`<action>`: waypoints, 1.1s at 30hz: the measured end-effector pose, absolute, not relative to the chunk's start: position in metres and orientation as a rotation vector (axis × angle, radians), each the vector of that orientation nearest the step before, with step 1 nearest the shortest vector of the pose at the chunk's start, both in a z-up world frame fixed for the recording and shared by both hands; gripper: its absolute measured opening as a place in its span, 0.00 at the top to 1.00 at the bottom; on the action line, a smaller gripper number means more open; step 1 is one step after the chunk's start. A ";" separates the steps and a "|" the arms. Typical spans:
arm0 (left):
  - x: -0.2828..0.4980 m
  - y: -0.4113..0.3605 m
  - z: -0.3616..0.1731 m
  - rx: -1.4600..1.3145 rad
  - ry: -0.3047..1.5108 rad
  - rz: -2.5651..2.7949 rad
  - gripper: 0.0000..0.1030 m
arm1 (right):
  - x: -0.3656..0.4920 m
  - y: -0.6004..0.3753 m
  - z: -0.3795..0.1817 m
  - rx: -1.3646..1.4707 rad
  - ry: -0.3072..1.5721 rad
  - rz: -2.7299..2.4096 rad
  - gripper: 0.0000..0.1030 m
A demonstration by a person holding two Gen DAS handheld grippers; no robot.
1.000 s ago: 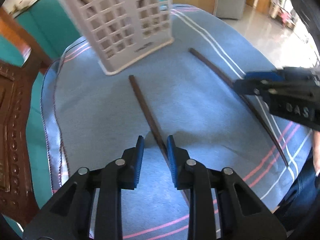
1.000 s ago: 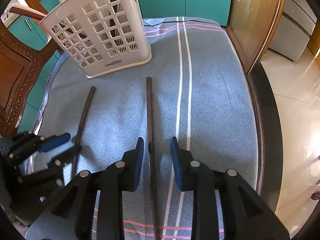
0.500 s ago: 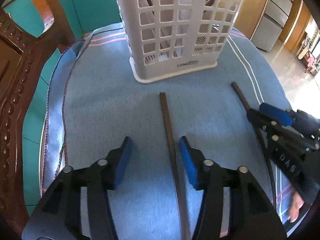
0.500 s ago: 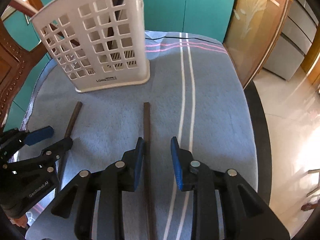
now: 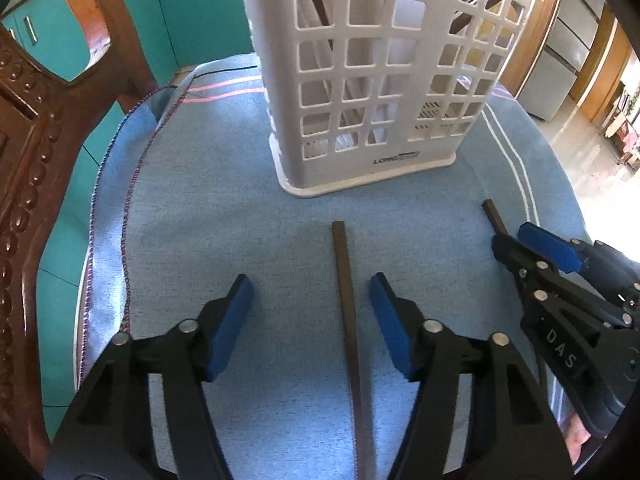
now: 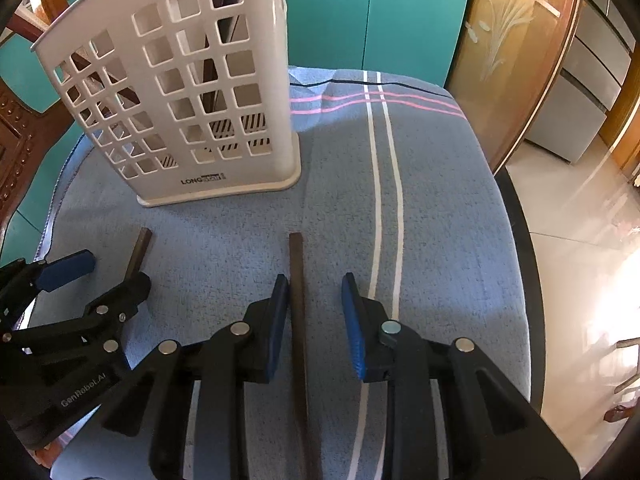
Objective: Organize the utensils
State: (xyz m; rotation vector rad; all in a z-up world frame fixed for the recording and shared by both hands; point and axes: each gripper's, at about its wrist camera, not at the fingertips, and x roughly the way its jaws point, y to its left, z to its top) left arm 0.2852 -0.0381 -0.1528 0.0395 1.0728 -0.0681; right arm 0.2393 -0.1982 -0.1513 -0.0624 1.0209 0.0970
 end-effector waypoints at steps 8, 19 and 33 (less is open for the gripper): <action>0.289 -0.043 -0.151 0.068 1.065 -0.102 0.91 | 0.240 -0.194 -0.144 -0.046 1.045 0.143 0.93; 0.264 -0.046 -0.114 0.072 0.948 -0.063 0.93 | 0.221 -0.199 -0.116 -0.002 0.973 0.163 0.94; 0.184 -0.046 -0.005 0.119 0.668 -0.078 0.93 | 0.148 -0.218 0.003 0.055 0.704 0.276 0.94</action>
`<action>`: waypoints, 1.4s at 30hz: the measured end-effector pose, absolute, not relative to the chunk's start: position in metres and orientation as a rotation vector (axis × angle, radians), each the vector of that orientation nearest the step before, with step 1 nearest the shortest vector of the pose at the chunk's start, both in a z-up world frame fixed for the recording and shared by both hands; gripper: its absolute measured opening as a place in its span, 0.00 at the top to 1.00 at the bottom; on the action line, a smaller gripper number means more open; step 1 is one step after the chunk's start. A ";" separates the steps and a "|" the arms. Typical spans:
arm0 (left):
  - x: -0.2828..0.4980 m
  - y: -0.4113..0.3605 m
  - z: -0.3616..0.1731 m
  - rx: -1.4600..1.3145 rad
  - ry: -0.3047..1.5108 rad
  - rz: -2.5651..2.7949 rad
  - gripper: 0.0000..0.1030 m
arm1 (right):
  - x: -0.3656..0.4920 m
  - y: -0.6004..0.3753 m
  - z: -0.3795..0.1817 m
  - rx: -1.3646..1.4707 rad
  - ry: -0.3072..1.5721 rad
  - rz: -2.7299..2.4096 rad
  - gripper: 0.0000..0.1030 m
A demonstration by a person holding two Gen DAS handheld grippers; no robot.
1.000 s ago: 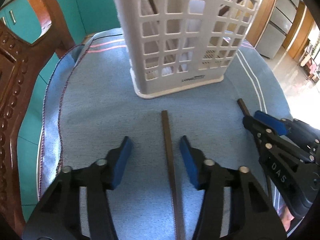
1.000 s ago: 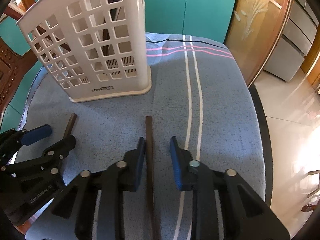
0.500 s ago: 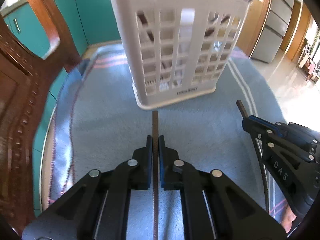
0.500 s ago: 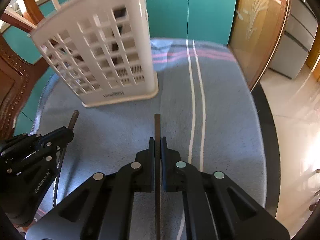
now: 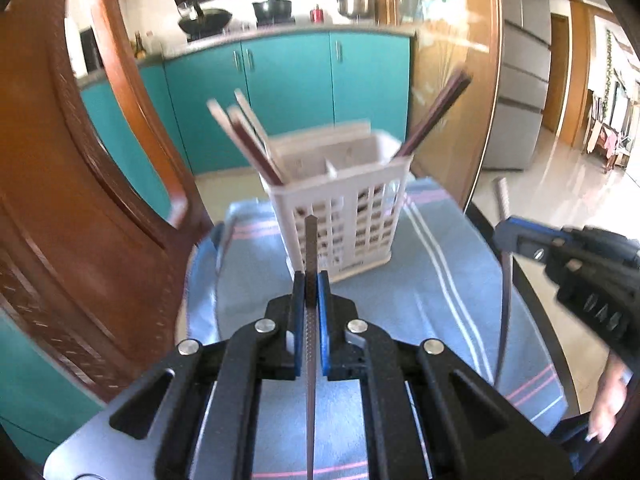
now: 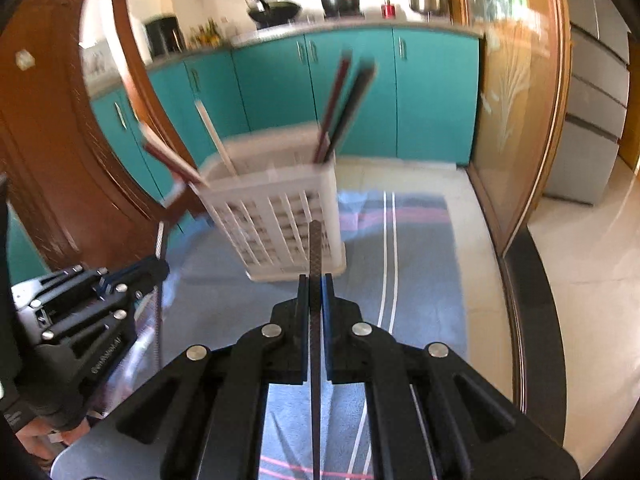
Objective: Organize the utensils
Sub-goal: 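Lift both dark brown chopsticks over the holder and open both tools to drop them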
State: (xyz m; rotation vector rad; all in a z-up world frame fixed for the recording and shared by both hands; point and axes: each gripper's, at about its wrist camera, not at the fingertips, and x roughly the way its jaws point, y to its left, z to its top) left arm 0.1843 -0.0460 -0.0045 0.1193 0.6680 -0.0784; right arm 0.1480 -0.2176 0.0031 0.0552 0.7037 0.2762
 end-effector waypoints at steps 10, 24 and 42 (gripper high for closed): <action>0.158 -0.027 0.114 0.014 0.434 -0.107 0.93 | 0.118 -0.242 0.112 0.187 0.451 0.303 0.94; 0.191 -0.007 0.150 -0.154 0.140 -0.014 0.93 | 0.145 -0.229 0.158 0.247 0.184 0.209 0.94; 0.253 -0.026 0.076 -0.072 0.314 -0.040 0.93 | 0.220 -0.204 0.073 0.165 0.415 0.192 0.94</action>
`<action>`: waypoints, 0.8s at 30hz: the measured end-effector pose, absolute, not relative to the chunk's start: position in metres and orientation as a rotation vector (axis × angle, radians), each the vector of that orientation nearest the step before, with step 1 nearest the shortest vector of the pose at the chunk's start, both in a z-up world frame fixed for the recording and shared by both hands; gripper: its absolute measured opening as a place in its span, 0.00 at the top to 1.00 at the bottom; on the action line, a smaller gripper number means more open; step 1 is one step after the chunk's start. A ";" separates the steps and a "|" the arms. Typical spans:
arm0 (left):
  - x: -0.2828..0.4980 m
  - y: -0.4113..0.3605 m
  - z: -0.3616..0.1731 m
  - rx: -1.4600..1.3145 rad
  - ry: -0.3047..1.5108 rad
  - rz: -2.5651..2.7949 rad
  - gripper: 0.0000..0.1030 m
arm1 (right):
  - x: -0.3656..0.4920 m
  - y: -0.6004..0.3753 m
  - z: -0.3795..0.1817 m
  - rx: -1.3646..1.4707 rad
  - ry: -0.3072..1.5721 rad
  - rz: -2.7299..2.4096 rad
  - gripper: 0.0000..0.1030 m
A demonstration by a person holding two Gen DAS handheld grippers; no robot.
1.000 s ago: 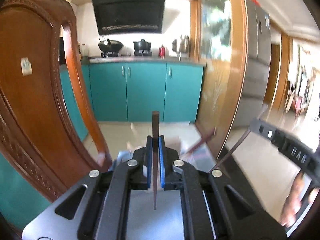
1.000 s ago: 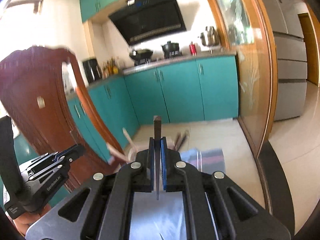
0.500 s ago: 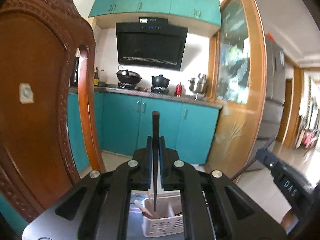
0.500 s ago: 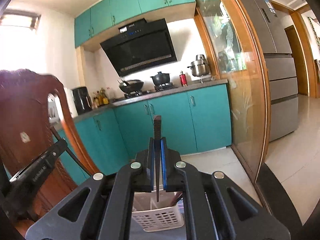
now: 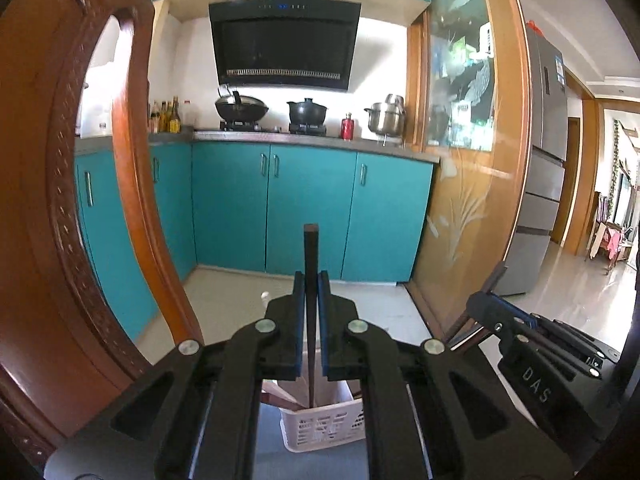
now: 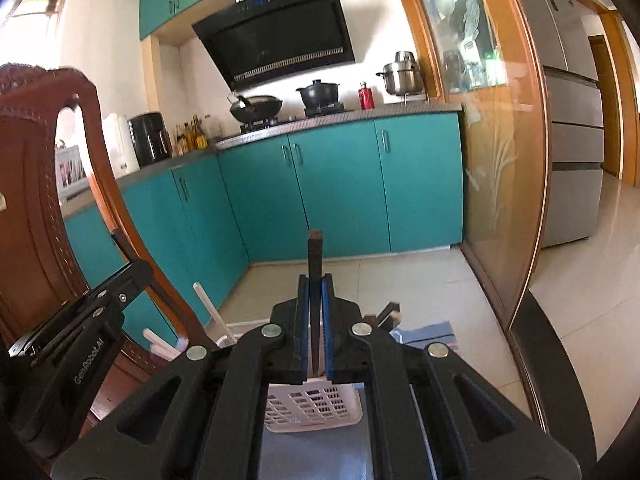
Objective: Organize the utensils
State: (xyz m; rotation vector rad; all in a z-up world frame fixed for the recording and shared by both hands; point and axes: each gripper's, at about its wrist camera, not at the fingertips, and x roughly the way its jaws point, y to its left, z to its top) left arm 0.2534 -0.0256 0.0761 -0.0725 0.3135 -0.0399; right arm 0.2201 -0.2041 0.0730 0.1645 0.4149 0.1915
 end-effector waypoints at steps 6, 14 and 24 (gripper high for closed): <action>0.266 -0.021 0.063 -0.109 0.366 -0.071 0.93 | 0.232 -0.200 0.055 0.155 0.467 0.184 0.94; 0.258 -0.015 0.063 -0.124 0.375 -0.112 0.84 | 0.230 -0.202 0.055 0.174 0.482 0.202 0.70; 0.193 -0.018 0.071 -0.047 0.283 -0.067 0.49 | 0.142 -0.220 0.106 0.149 0.204 0.216 0.22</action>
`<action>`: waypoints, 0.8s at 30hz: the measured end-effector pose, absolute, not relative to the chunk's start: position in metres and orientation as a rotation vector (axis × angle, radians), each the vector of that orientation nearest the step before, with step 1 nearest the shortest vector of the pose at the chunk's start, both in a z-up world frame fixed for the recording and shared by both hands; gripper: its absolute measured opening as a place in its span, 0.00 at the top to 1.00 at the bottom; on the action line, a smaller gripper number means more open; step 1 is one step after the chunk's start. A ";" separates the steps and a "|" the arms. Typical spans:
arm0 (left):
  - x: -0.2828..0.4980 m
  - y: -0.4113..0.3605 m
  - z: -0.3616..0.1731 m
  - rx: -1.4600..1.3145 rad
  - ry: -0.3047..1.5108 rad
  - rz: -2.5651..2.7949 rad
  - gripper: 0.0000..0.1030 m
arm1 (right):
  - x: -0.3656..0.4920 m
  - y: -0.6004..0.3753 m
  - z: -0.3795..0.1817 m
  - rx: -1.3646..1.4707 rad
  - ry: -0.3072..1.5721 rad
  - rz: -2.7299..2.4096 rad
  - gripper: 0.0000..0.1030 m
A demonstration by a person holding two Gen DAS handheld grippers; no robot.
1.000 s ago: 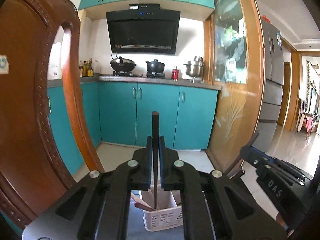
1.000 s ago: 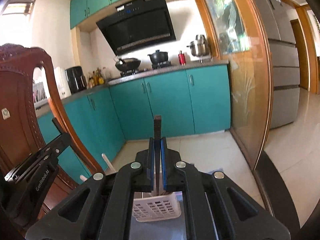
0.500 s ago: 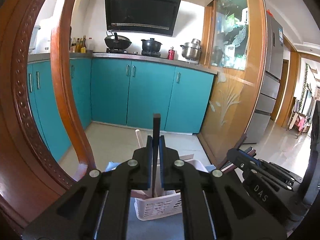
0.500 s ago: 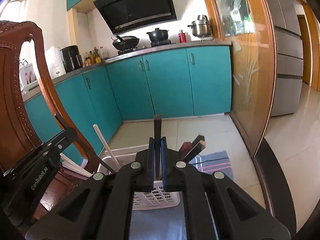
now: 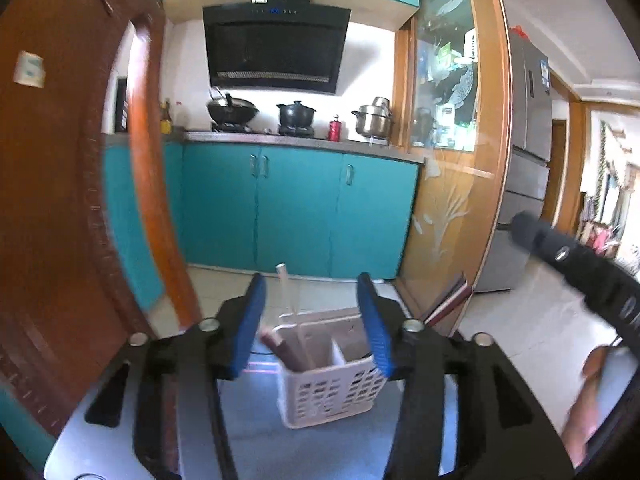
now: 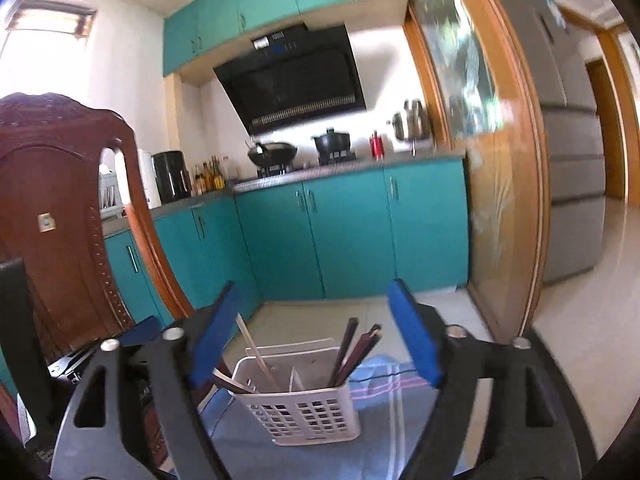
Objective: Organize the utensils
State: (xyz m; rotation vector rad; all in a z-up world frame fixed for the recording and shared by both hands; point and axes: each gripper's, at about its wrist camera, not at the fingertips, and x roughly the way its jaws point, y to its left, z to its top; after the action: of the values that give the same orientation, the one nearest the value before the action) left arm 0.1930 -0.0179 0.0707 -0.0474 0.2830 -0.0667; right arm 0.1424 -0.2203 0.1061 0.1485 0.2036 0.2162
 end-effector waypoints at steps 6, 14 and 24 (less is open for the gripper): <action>0.122 -0.021 0.052 0.015 0.306 -0.066 0.30 | 0.081 -0.231 0.079 0.000 0.229 0.127 0.15; 0.001 -0.027 0.043 0.018 0.292 -0.042 0.09 | -0.040 -0.245 0.053 0.010 0.226 0.054 0.03; -0.098 -0.038 0.046 0.051 0.272 -0.039 0.05 | -0.134 -0.256 0.051 0.047 0.237 0.021 0.03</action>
State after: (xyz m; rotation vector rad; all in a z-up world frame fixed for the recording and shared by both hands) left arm -0.0983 -0.0383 0.0464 0.0507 0.2722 -0.0387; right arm -0.1344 -0.2557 0.0506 0.0471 0.2374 0.0214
